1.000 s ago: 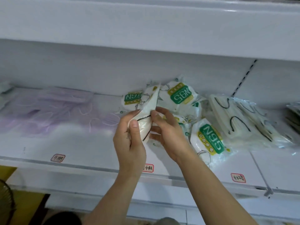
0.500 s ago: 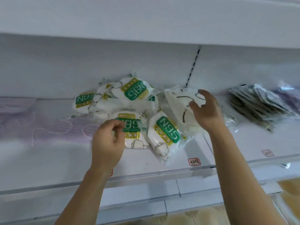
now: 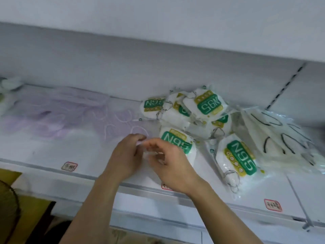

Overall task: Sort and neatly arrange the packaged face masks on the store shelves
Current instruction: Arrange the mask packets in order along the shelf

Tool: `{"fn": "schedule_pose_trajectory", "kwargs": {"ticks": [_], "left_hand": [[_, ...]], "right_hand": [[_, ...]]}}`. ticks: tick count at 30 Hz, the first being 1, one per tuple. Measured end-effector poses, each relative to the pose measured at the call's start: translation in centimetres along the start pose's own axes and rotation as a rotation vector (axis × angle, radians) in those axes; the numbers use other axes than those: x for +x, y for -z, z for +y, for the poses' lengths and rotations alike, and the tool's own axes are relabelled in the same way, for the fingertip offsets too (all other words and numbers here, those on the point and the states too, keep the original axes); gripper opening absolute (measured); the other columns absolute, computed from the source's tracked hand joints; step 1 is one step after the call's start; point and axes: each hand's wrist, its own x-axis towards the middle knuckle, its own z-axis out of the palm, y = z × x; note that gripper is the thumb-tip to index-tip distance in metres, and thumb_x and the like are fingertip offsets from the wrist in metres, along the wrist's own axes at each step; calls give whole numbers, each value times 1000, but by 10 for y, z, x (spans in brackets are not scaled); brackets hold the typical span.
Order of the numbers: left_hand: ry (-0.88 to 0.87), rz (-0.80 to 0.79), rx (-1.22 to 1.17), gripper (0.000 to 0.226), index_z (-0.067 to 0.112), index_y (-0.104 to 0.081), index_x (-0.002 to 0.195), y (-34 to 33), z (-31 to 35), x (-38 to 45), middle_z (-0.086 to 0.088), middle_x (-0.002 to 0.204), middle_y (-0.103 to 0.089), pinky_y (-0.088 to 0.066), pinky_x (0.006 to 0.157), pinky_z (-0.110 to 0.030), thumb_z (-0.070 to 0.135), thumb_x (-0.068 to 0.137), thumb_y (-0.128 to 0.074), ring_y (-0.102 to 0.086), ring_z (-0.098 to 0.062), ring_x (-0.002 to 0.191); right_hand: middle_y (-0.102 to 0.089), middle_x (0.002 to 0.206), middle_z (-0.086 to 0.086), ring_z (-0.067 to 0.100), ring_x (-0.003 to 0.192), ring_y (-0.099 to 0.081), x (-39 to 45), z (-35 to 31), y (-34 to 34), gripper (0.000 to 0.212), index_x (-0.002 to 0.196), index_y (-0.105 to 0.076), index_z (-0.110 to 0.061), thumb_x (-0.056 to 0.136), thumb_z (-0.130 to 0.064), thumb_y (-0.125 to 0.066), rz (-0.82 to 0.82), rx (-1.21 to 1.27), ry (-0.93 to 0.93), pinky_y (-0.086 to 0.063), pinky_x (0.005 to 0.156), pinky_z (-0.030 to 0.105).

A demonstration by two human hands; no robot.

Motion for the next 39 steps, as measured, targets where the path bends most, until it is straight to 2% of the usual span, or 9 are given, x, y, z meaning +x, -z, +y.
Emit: {"fn": "schedule_pose_trajectory", "kwargs": {"ticks": [5,11,15,17,20,24,32,36,39], "left_hand": [[-14,13,11,29,17,-66,123,40,-43,-1,-3,122,-68,-39,88,-19,8,97,-59,-63,-21,111],[-101,-55,-46,26,16,-69,119,98,-99,11,1,118,-71,-44,91,-13,9,96,-61,-65,-13,110],[-99,89,-83,28,15,-70,116,153,-152,28,6,117,-70,-37,95,-4,12,91,-58,-62,-7,110],[-36,267,-76,30,15,-71,113,184,-190,41,2,115,-70,-39,94,-9,16,86,-58,-64,-14,107],[237,466,18,35,16,-66,124,227,-250,65,-13,127,-63,-45,100,-34,26,91,-59,-59,-34,117],[587,154,172,76,24,-40,152,248,-294,94,-22,152,-43,-28,117,-60,65,89,-29,-38,-42,142],[319,30,498,82,27,-44,148,181,-253,75,-23,139,-47,-35,98,-52,71,82,-22,-41,-39,134],[250,141,240,78,26,-62,129,197,-249,73,-18,118,-60,-45,90,-48,71,77,-25,-56,-40,115],[385,125,-246,59,24,-52,142,228,-265,102,-17,128,-63,-47,97,-36,58,94,-48,-60,-36,119]], "right_hand": [[-62,139,-3,14,126,-57,50,-5,-48,44,137,-61,-22,94,-17,-62,17,-182,-65,-38,99,11],[-66,116,13,37,113,-59,114,-18,-116,52,121,-62,-10,90,-48,-46,9,-429,-224,-43,96,40],[-53,130,13,38,124,-46,156,-25,-164,64,137,-52,-20,89,-59,-35,7,-670,-265,-39,102,49],[-50,132,12,38,125,-43,175,-30,-183,68,137,-50,-22,89,-63,-26,29,-697,-266,-37,103,50],[-49,134,12,39,125,-42,199,-36,-212,80,136,-51,-23,82,-68,-14,38,-677,-270,-36,104,51],[-37,158,5,33,145,-31,222,-49,-228,53,149,-43,-32,101,-55,-41,86,-547,-346,-22,117,53],[-41,151,-2,28,142,-33,247,-48,-250,52,143,-45,-41,95,-59,-39,176,-589,-419,-23,114,55],[-55,139,-6,25,134,-42,251,-48,-252,37,130,-59,-41,96,-52,-51,402,-504,-425,-26,111,44],[-58,135,-7,25,130,-46,253,-48,-249,30,122,-65,-41,94,-46,-57,438,-486,-417,-29,109,41]]}}
